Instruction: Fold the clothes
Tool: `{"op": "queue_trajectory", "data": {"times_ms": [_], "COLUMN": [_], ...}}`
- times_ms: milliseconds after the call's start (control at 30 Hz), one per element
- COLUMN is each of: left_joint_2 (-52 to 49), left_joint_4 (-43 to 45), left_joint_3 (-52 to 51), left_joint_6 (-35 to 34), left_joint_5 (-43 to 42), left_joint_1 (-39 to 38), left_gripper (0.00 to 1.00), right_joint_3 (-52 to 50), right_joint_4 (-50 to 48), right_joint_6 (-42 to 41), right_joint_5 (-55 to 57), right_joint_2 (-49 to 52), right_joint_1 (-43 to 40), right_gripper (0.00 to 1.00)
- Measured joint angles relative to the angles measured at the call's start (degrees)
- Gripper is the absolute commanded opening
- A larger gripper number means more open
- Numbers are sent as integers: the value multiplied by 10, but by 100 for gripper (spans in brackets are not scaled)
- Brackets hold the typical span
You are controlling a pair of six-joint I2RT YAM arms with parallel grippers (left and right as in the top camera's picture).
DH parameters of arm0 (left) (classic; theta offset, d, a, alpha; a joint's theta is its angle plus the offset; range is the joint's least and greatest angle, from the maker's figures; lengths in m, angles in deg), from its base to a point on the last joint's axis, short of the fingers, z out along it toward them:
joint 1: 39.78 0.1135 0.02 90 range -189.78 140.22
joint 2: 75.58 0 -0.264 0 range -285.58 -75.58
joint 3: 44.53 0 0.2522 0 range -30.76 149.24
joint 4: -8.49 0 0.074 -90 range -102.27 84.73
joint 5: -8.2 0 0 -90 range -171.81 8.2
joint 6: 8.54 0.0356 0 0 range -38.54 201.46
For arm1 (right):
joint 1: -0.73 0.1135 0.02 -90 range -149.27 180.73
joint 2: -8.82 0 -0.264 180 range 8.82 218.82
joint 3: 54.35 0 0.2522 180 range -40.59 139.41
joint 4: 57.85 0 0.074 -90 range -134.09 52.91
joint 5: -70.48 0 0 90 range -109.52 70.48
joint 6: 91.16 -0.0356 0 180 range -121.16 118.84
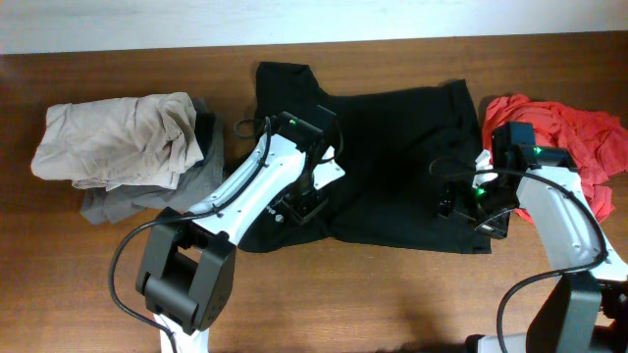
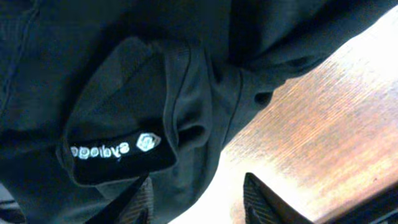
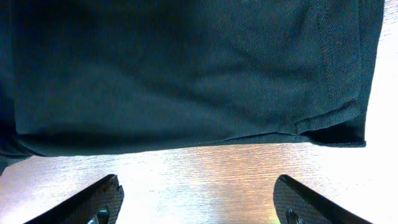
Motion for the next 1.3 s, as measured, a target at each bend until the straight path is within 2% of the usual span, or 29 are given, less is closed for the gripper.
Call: {"op": "queue_trajectory", "data": {"times_ms": [133,300,533,933,1033,1100,1167,1300], "left_joint_2": [0,0,0,-13,-13,-13,-13,-15], "left_joint_4": [31,80,127,111,116,125,129,130], "left_joint_3": [-35,-85,-97,-100,-109,-120,-127,-129], "left_joint_6": [2,18,52,75,75,76,78,80], "left_joint_5": [11,19,22,3,0,-1,-2,0], "left_joint_1": [10,31,42,39,39,39,39,39], "left_gripper": [37,36,35,31,25,15,1,1], "right_joint_3": [0,0,0,0,0,0,0,0], "right_joint_4": [0,0,0,0,0,0,0,0], "right_joint_6": [0,0,0,0,0,0,0,0], "right_joint_5": [0,0,0,0,0,0,0,0], "right_joint_2": [0,0,0,0,0,0,0,0], "right_joint_1": [0,0,0,0,0,0,0,0], "right_gripper": [82,83,83,82,83,83,83,83]}}
